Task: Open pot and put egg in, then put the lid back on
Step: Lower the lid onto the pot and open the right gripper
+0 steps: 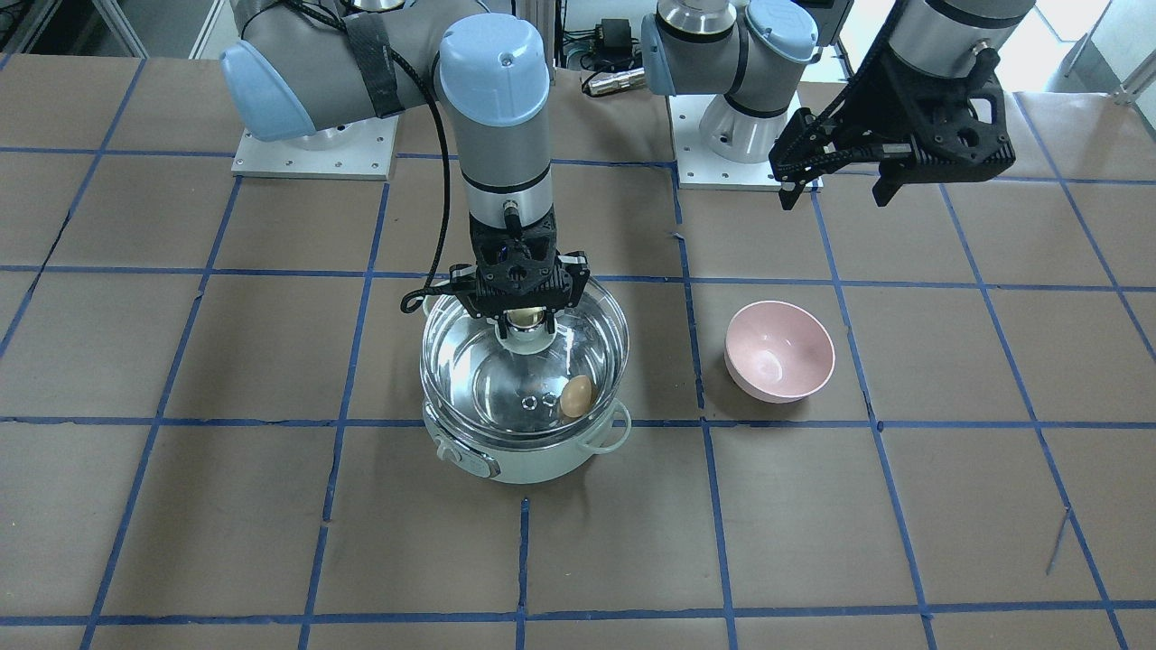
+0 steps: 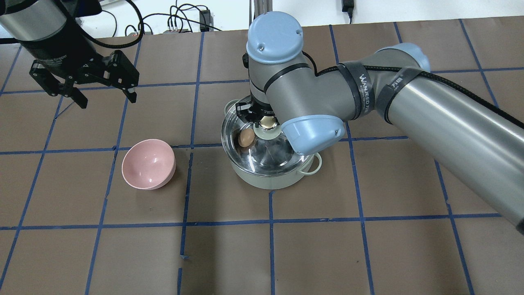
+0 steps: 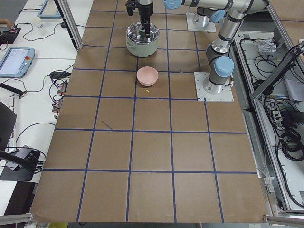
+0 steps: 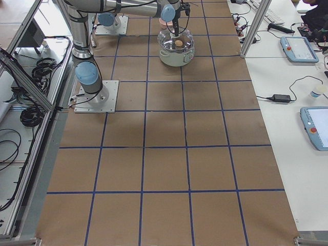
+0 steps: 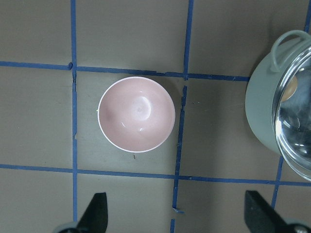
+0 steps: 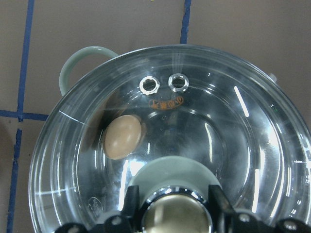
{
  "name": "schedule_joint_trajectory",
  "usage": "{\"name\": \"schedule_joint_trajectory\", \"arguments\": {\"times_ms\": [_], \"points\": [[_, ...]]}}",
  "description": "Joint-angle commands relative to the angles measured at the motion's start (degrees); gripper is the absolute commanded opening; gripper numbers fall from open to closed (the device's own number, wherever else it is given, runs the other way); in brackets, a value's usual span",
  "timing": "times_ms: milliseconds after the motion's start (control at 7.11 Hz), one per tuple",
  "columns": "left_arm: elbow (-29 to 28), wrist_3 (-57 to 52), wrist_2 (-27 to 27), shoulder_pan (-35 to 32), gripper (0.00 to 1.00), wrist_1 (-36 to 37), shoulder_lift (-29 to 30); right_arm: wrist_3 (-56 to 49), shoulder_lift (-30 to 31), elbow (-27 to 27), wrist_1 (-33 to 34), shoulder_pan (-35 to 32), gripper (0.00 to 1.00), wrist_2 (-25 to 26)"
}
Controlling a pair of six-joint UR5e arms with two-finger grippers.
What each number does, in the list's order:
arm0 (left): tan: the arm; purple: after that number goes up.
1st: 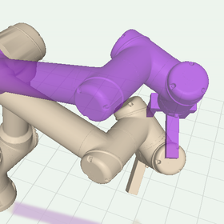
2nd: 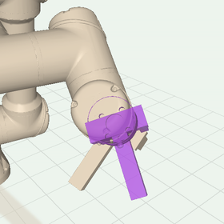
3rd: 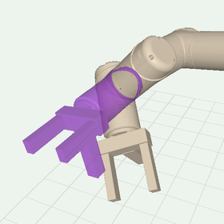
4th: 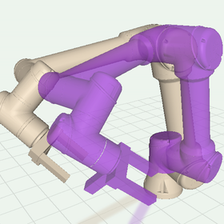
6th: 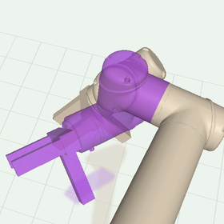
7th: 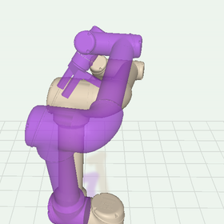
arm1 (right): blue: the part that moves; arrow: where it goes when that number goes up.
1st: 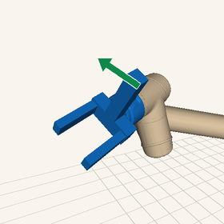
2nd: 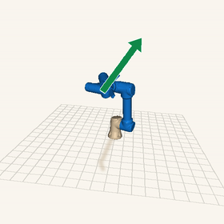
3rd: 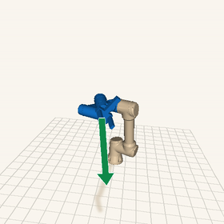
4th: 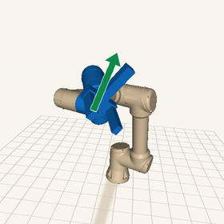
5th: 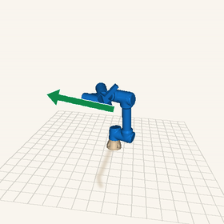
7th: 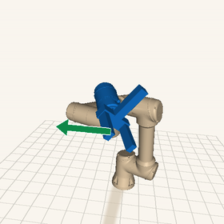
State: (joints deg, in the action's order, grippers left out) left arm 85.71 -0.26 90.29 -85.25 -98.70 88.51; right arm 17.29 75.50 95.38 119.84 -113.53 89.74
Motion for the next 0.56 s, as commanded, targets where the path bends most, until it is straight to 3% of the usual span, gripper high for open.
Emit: {"name": "schedule_joint_trajectory", "arguments": {"times_ms": [0, 422], "points": [[0.1, 0.0, 0.0, 0.0, 1.0, 0.0, 0.0, -0.2, 0.0, 0.0, 0.5, 0.1, 0.49, 0.0], [0.1, 0.0, 0.0, 0.0, 1.0, 0.0, 0.0, -1.0, -0.2, -0.2, 0.7, 0.1, 0.59, 0.0]]}}
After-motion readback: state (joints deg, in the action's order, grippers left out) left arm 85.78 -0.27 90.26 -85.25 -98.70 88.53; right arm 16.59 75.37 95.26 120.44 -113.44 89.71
